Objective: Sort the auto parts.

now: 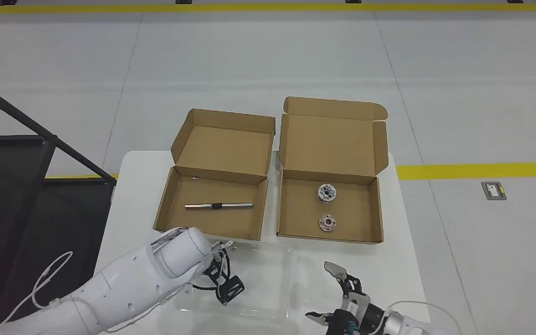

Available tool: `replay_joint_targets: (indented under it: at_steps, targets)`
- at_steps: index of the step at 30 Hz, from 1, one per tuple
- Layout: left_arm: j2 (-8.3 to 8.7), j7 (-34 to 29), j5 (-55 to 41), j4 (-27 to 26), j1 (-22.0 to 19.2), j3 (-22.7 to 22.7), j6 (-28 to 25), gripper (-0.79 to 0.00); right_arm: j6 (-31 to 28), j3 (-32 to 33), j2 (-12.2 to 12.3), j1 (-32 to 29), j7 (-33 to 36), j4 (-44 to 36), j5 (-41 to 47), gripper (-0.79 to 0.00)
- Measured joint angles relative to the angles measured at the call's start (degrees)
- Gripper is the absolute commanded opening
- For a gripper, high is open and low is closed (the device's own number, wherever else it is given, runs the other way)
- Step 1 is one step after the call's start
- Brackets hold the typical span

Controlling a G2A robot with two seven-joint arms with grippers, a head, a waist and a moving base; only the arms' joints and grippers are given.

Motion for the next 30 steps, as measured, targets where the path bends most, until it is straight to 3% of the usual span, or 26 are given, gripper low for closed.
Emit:
replay_joint_targets:
  at_steps: [5, 11, 15, 21, 25, 30]
  targets:
    - [2.69, -4.63, -5.16, -7.37, -0.89, -0.28, 0.0, -0.785, 0.0, 0.0, 0.0, 0.0, 0.0, 0.0, 0.0, 0.0]
    - [8.81, -8.93, -14.57, -19.13, 0.51, -7.15, 0.92, -0.785, 0.0, 0.0, 0.0, 0.0, 0.0, 0.0, 0.0, 0.0]
    - [14.13, -4.36, -18.58, -21.84, 4.91, -14.79, 10.21, -0.785, 0.0, 0.0, 0.0, 0.0, 0.0, 0.0, 0.0, 0.0]
    - [21.22, 10.16, -21.04, -18.14, 13.43, -24.56, 29.03, -0.785, 0.0, 0.0, 0.0, 0.0, 0.0, 0.0, 0.0, 0.0]
    - [24.4, 14.22, -22.94, -18.01, 19.4, -29.26, 39.56, -0.785, 0.0, 0.0, 0.0, 0.0, 0.0, 0.0, 0.0, 0.0]
    - [27.17, 19.98, -25.47, -18.97, 25.19, -33.96, 47.78, -0.785, 0.0, 0.0, 0.0, 0.0, 0.0, 0.0, 0.0, 0.0]
